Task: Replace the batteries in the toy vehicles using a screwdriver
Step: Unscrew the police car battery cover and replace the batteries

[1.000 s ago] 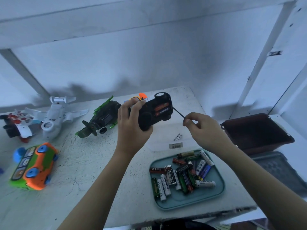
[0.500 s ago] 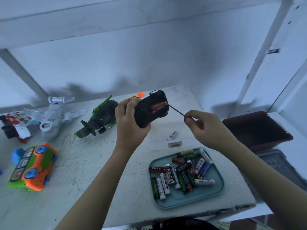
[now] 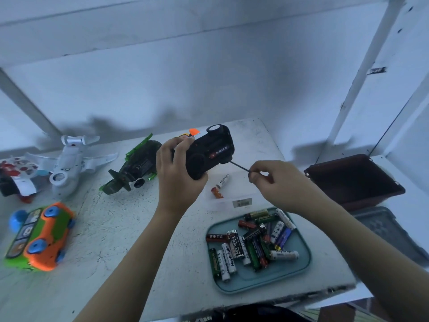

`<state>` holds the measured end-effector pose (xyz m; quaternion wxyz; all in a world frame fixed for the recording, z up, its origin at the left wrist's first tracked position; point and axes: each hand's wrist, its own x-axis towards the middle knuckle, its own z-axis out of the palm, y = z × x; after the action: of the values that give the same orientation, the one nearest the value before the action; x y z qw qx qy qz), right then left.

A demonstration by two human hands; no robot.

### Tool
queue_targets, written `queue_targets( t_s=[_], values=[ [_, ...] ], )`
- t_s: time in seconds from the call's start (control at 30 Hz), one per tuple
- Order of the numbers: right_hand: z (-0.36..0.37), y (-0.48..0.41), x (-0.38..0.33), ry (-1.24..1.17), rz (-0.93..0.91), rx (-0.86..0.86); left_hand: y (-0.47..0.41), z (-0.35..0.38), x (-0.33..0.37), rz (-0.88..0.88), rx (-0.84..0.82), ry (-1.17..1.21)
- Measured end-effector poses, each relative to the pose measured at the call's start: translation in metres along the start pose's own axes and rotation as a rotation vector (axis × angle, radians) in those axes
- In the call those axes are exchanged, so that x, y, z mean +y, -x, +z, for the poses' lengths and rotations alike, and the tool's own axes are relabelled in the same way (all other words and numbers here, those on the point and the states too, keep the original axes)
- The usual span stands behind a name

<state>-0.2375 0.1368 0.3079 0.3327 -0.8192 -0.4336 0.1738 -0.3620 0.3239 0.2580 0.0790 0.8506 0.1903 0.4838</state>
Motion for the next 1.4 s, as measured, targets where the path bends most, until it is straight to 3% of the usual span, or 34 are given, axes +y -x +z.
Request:
queue_targets(
  t_s=[0.13, 0.63, 0.97, 1.2, 1.4],
  values=[
    [0.005, -0.005, 0.000, -0.019, 0.026, 0.140, 0.002, -0.002, 0.007, -0.103, 0.001, 0.051],
    [0.009, -0.005, 0.004, -0.062, -0.027, 0.201, 0.001, -0.003, 0.005, -0.125, -0.015, 0.138],
    [0.001, -0.005, 0.010, -0.062, -0.003, 0.132, 0.001, -0.003, 0.004, 0.007, -0.034, 0.090],
    [0.001, 0.003, 0.010, -0.018, -0.030, -0.036, 0.004, 0.002, 0.002, 0.024, -0.014, 0.048],
    [0.013, 0.004, 0.004, -0.037, -0.059, -0.001, 0.007, 0.006, 0.006, 0.055, 0.018, 0.031]
  ],
)
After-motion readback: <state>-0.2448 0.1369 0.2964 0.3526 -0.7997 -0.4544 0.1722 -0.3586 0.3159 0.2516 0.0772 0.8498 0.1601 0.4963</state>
